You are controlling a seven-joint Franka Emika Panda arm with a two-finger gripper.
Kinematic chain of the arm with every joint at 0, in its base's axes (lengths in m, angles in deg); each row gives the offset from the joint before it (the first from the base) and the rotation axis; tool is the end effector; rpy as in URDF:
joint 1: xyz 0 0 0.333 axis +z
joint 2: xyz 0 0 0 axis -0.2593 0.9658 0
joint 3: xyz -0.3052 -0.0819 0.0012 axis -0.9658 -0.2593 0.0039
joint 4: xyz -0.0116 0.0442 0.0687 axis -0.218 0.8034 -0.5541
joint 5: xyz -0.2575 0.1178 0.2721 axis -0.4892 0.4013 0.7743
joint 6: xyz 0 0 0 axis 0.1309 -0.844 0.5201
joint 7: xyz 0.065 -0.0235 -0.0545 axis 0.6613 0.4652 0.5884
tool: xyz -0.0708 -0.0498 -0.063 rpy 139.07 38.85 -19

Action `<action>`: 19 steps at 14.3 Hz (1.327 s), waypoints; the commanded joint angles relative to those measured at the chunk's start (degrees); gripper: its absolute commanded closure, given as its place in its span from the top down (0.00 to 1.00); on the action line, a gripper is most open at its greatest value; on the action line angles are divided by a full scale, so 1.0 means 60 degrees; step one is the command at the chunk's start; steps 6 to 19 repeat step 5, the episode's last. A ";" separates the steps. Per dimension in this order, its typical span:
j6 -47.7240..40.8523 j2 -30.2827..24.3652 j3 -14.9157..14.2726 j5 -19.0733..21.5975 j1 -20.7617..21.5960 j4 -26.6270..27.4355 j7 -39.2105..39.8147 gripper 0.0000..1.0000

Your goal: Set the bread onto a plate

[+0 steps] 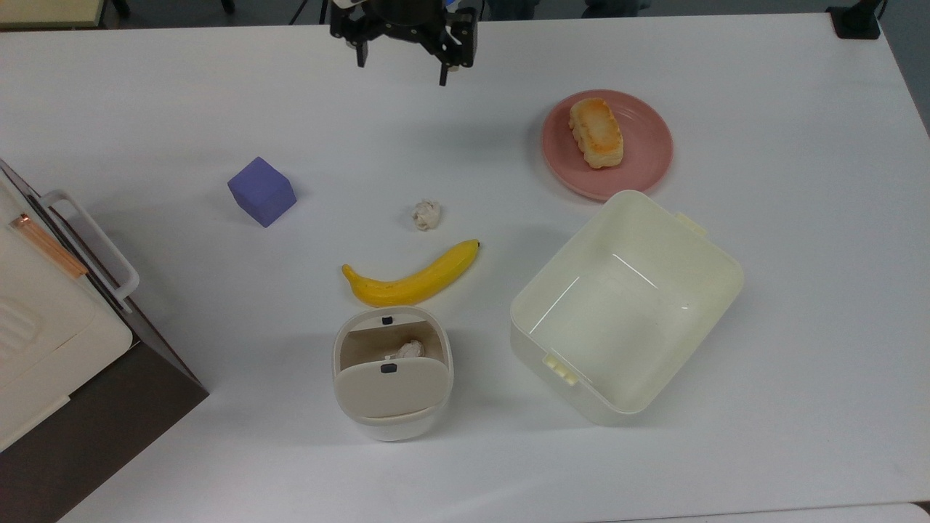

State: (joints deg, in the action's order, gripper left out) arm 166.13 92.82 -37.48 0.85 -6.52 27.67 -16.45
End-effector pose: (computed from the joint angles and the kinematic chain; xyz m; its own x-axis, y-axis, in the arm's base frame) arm 0.5700 0.0388 0.5535 0.9825 -0.1806 -0.0467 -0.1749 -0.9789 0.1058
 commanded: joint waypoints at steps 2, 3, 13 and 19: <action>-0.0185 0.0313 0.0038 0.0187 -0.0481 -0.0508 0.1402 1.00; -0.0185 0.0314 0.0038 0.0187 -0.0495 -0.0581 0.1404 1.00; -0.0200 0.0328 0.0038 0.0216 -0.0685 -0.0699 0.1404 1.00; -0.0200 0.0328 0.0038 0.0216 -0.0685 -0.0699 0.1404 1.00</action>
